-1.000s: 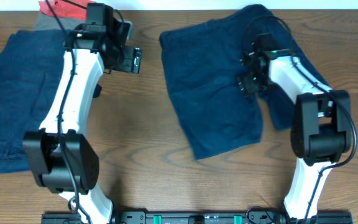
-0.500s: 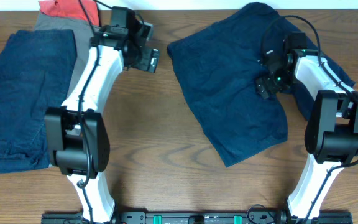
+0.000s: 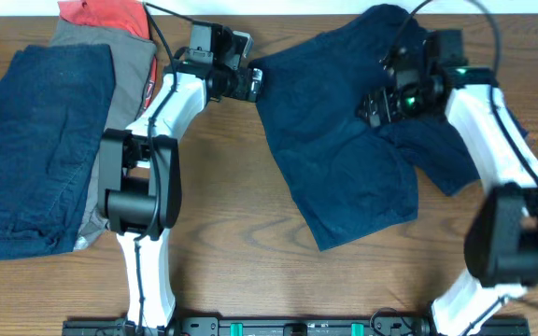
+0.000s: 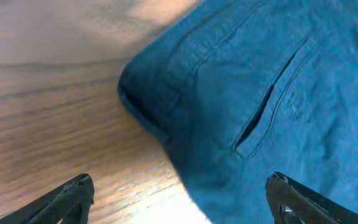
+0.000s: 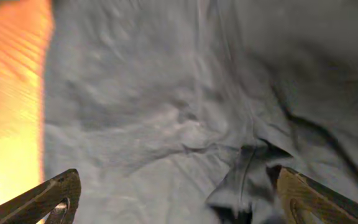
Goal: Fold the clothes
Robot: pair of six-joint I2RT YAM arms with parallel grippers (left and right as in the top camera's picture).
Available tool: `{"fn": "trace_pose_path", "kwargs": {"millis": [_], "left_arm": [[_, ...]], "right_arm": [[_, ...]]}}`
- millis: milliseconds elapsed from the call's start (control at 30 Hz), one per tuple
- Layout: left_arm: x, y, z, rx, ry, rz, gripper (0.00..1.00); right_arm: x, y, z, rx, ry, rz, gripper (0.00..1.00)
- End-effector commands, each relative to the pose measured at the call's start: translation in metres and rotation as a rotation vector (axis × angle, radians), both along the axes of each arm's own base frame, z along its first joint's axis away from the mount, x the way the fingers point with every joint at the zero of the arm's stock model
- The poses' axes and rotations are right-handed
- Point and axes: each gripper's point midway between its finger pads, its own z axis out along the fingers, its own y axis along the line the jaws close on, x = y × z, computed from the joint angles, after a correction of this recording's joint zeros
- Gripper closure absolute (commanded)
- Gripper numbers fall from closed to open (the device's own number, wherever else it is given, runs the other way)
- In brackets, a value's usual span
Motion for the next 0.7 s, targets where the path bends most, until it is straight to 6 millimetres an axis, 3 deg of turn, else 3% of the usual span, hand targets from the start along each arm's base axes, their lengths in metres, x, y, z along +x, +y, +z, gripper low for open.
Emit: {"fn": "trace_pose_path", "kwargs": {"millis": [0, 133, 300, 400, 667], "left_arm": [[0.001, -0.009, -0.005, -0.069, 0.036, 0.041, 0.1], [0.004, -0.023, -0.01, -0.074, 0.01, 0.017, 0.1], [0.0, -0.043, -0.029, -0.061, 0.018, -0.014, 0.1], [-0.001, -0.042, -0.04, -0.014, 0.026, 0.005, 0.1], [0.006, -0.027, -0.047, 0.061, 0.014, 0.086, 0.11]], "right_arm": [[-0.002, -0.006, 0.028, -0.009, -0.032, -0.089, 0.01], [-0.006, -0.008, 0.039, -0.021, -0.055, -0.097, 0.01], [-0.012, -0.013, 0.034, -0.041, -0.017, -0.118, 0.01], [-0.014, -0.019, 0.031, -0.073, -0.005, -0.141, 0.01], [-0.013, -0.028, 0.028, -0.11, -0.001, -0.189, 0.01]]}}
